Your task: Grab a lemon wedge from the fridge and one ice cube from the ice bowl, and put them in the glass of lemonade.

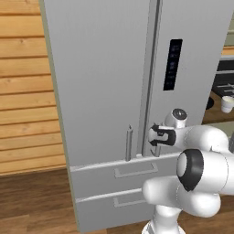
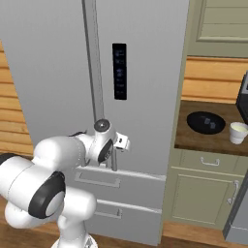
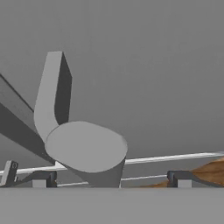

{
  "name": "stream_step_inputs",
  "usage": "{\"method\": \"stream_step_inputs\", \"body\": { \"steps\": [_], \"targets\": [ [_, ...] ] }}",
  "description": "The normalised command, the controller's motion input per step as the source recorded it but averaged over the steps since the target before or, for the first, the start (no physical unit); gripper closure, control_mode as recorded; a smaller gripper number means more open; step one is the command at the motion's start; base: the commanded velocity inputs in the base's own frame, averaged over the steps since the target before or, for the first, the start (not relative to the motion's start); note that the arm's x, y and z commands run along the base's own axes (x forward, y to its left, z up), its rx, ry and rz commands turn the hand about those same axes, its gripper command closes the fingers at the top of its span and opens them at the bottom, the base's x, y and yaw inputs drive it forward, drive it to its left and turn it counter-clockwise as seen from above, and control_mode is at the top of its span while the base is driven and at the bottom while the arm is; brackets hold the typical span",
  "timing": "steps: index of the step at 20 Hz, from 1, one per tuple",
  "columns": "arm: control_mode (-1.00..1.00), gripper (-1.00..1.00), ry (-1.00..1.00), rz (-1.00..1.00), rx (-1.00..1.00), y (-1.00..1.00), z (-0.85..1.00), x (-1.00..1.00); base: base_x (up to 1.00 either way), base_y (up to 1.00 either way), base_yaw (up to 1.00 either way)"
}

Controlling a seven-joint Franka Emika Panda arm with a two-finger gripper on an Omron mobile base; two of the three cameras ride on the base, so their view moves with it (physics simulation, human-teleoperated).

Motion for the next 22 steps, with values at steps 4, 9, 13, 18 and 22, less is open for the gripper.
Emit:
{"method": "stream_step_inputs", "body": {
  "steps": [4, 9, 13, 18, 22],
  "targets": [
    [-1.00, -1.00, 0.00, 0.00, 0.00, 0.00, -0.11, 0.21, 0.00, 0.00, 0.00],
    [-1.00, -1.00, 0.00, 0.00, 0.00, 0.00, -0.17, 0.25, 0.00, 0.00, 0.00],
    [-1.00, -1.00, 0.00, 0.00, 0.00, 0.00, -0.01, 0.25, 0.00, 0.00, 0.00],
    [-1.00, 1.00, 0.00, 0.00, 0.00, 0.00, 0.00, 0.28, 0.00, 0.00, 0.00],
    [-1.00, 1.00, 0.01, 0.00, 0.00, 0.00, 0.00, 0.21, 0.00, 0.00, 0.00]
  ]
}}
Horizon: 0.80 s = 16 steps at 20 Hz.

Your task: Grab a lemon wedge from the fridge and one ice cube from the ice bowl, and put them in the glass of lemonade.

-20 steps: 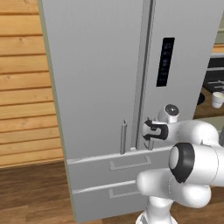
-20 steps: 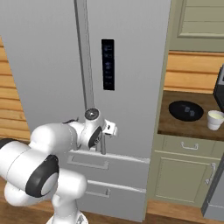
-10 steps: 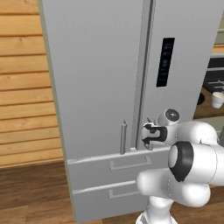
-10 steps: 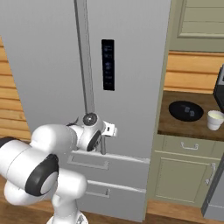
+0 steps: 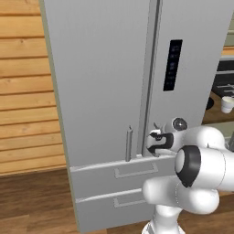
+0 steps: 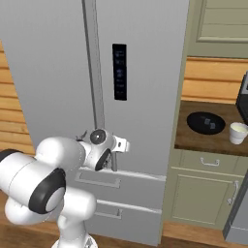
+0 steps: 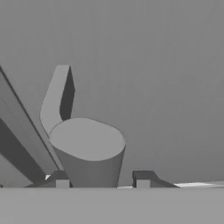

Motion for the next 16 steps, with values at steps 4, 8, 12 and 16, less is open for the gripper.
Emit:
{"method": "stream_step_inputs", "body": {
  "steps": [4, 8, 12, 16],
  "targets": [
    [-1.00, 1.00, 0.07, 0.00, 0.00, 0.00, 0.04, 0.14, 0.00, 0.00, 0.00],
    [-1.00, 1.00, 0.03, 0.00, 0.00, -0.26, 0.19, -0.01, 0.00, 0.00, 0.00],
    [-1.00, 1.00, 0.00, 0.00, 0.07, -0.66, 0.28, -0.26, 0.00, 0.00, 0.00],
    [-1.00, 1.00, 0.00, 0.00, 0.13, -0.73, 0.40, -0.48, 0.00, 0.00, 0.00]
  ]
}}
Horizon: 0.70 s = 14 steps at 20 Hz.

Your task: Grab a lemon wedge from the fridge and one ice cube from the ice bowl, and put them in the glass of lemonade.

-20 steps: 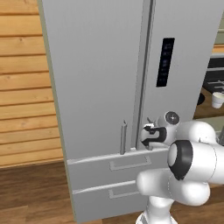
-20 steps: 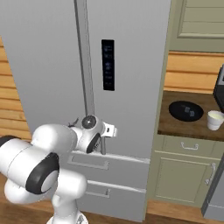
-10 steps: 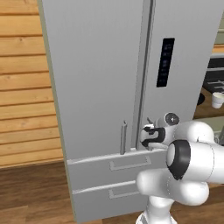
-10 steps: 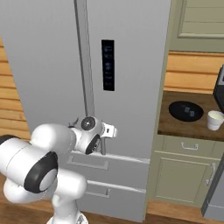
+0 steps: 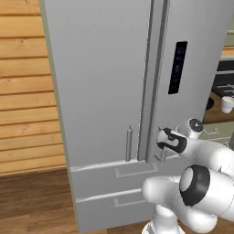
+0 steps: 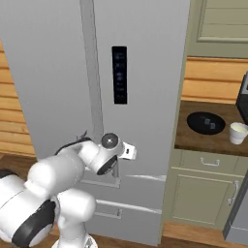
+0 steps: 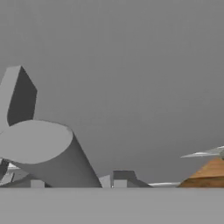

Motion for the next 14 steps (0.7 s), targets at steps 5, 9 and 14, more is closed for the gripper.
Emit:
{"method": "stream_step_inputs", "body": {
  "steps": [5, 9, 14],
  "targets": [
    [-1.00, 1.00, -0.02, 0.00, 0.15, -0.75, 0.28, -0.67, 0.00, 0.00, 0.00],
    [-1.00, 1.00, -0.12, 0.00, 0.14, -0.53, 0.03, -0.90, 0.00, 0.00, 0.00],
    [-1.00, 1.00, -0.09, 0.00, 0.05, -0.25, 0.25, -0.69, 0.00, 0.00, 0.00]
  ]
}}
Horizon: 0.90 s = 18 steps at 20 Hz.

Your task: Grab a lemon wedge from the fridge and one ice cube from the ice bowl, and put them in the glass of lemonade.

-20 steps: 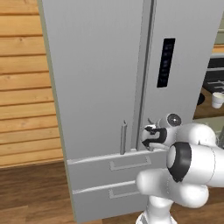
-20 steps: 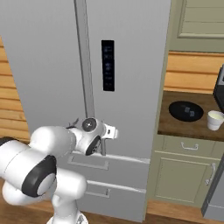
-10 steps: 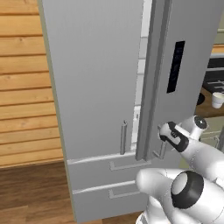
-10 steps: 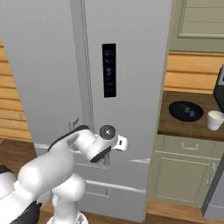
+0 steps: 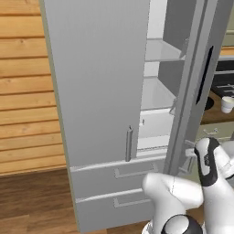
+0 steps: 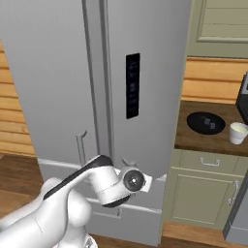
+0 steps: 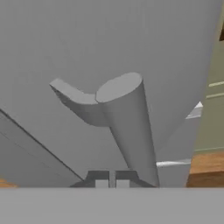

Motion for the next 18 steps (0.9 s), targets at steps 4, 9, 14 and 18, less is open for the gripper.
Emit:
{"method": "stream_step_inputs", "body": {
  "steps": [4, 9, 14, 18],
  "targets": [
    [-1.00, -1.00, 0.00, -0.03, -0.01, -0.08, 0.38, -0.27, 0.00, 0.00, 0.00],
    [-1.00, -1.00, -0.02, 0.00, -0.06, -0.06, 0.95, -0.57, 0.00, 0.00, 0.00],
    [-1.00, -1.00, -0.06, 0.00, -0.03, -0.03, 1.00, -0.82, 0.00, 0.00, 0.00],
    [-1.00, -1.00, -0.04, 0.00, -0.17, 0.38, 1.00, -0.73, 0.00, 0.00, 0.00]
  ]
}}
